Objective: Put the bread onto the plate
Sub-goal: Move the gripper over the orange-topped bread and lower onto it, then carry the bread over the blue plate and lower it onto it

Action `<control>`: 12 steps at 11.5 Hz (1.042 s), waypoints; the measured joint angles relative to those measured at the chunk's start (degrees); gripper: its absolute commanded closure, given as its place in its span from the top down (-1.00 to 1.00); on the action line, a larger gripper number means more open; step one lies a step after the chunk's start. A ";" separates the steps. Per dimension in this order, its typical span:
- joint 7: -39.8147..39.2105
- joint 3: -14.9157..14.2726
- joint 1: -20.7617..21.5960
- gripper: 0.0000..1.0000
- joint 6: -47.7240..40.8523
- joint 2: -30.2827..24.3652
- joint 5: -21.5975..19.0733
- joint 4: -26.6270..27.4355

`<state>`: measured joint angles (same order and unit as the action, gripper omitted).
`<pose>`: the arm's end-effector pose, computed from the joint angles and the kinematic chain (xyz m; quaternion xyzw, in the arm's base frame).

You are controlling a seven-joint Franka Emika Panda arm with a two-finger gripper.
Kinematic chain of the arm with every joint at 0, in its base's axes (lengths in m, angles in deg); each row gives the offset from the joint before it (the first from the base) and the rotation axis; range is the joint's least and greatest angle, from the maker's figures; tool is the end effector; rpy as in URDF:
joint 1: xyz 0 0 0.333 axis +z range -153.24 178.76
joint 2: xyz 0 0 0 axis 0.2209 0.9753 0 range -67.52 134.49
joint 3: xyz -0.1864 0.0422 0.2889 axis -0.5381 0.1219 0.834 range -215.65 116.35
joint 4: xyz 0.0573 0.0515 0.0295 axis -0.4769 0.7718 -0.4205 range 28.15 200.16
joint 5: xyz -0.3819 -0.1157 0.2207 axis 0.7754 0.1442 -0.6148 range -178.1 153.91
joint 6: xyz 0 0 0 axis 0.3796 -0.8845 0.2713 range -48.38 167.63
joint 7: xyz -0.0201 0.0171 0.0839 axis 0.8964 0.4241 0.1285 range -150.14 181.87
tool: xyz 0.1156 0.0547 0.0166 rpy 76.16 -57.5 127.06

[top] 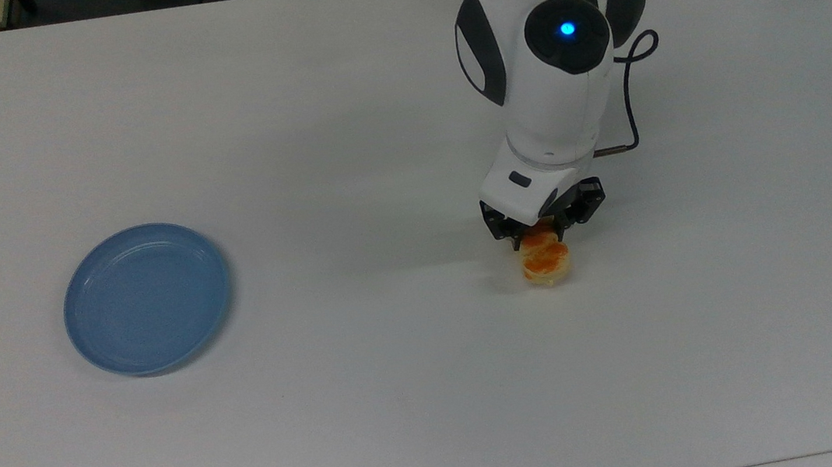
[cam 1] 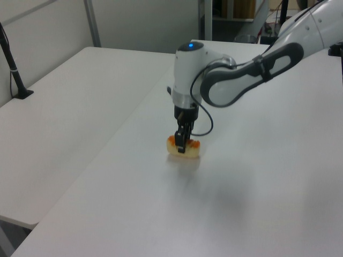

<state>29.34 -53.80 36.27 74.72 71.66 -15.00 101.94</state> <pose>0.7682 0.2858 0.3144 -0.9974 -0.0479 -0.0521 0.0156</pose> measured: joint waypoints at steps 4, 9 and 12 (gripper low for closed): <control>-11.84 -8.54 -3.84 0.05 -12.87 -8.98 -0.90 -1.04; -30.48 -15.45 -21.78 0.10 -4.56 -6.31 -1.81 0.10; -31.03 -16.45 -24.19 0.17 4.86 -0.05 -1.81 0.87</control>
<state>-1.68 -70.25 12.08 79.59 71.60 -16.82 102.80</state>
